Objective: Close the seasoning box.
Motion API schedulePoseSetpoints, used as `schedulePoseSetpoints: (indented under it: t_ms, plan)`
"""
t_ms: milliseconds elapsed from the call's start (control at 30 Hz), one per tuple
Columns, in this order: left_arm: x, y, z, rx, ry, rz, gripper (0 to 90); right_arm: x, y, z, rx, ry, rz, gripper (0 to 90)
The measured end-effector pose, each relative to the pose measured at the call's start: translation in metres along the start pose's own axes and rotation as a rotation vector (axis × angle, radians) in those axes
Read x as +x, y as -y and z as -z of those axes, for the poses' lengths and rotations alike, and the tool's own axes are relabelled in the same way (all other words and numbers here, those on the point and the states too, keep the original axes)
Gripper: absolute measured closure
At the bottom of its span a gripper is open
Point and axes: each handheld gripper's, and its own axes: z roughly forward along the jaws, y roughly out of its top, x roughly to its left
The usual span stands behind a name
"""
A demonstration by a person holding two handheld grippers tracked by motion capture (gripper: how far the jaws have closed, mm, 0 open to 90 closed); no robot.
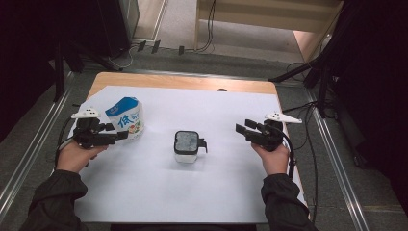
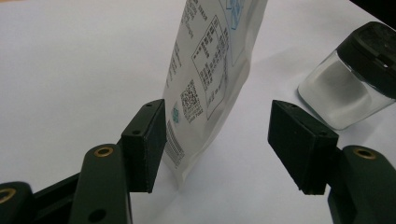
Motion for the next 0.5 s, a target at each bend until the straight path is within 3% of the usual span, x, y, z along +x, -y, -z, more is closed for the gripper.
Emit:
schedulePoseSetpoints:
  t_ms: [500]
  plan:
    - [0.0003, 0.0002, 0.0000, -0.001, 0.004, 0.000, 38.6, -0.0057, 0.0017, -0.0009, 0.005, 0.027, -0.005, 45.2]
